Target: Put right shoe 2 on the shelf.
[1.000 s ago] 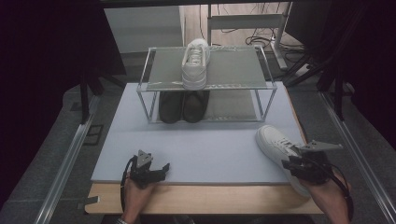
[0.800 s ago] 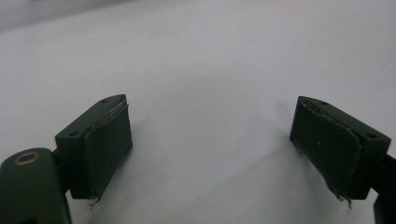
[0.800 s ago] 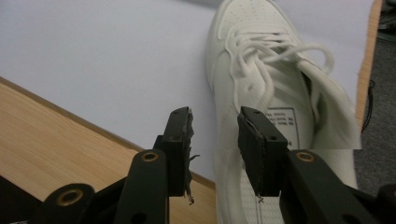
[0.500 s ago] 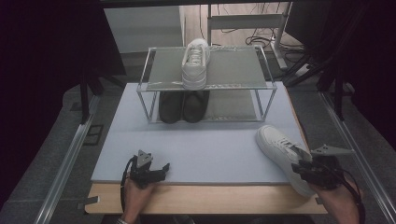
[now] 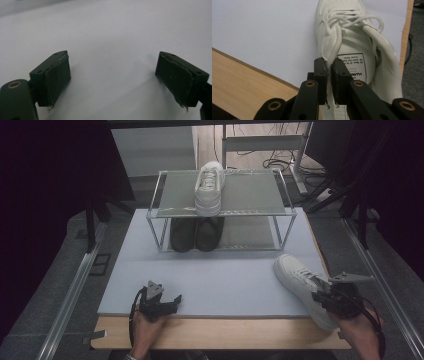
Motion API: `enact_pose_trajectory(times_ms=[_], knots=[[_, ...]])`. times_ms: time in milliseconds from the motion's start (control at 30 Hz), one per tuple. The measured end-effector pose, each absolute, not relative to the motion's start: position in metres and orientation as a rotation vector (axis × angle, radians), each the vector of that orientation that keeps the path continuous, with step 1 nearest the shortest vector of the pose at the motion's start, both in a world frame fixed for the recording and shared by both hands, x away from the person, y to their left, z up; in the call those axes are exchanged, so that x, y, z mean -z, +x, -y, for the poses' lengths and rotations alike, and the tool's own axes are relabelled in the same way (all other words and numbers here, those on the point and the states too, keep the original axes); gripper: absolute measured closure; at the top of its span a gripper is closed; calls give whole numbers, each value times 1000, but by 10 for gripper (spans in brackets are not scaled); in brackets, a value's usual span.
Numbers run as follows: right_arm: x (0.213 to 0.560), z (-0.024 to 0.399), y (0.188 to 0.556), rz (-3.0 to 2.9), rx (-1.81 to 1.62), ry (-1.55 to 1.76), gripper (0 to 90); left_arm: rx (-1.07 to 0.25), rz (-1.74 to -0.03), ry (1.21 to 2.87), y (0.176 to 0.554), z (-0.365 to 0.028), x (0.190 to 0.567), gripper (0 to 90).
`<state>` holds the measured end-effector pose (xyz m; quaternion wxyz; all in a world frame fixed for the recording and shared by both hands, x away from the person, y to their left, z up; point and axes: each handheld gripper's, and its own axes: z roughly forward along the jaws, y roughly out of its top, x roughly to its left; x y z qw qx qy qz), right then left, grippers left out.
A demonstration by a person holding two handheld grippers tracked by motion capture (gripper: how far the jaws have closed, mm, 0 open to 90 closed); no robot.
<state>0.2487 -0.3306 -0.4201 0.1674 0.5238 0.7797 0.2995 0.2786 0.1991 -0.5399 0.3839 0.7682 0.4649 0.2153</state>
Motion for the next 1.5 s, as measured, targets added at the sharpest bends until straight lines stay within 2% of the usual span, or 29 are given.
enact_pose_trajectory(times_ms=[900,1167,1200,1267,1500], knots=[[416,295,260,-2293,-928,1392,852,-549,-1185,1959,279,-199,540,121],[421,298,258,-2296,-886,1402,742,-549,-1185,1959,279,-199,540,121],[422,297,259,-2294,-863,1397,697,-549,-1185,1959,279,-199,540,121],[423,293,262,-2298,-842,1394,669,-549,-1184,1959,279,-199,540,121],[426,289,267,-2305,-853,1407,806,-549,-1185,1958,279,-199,540,121]])
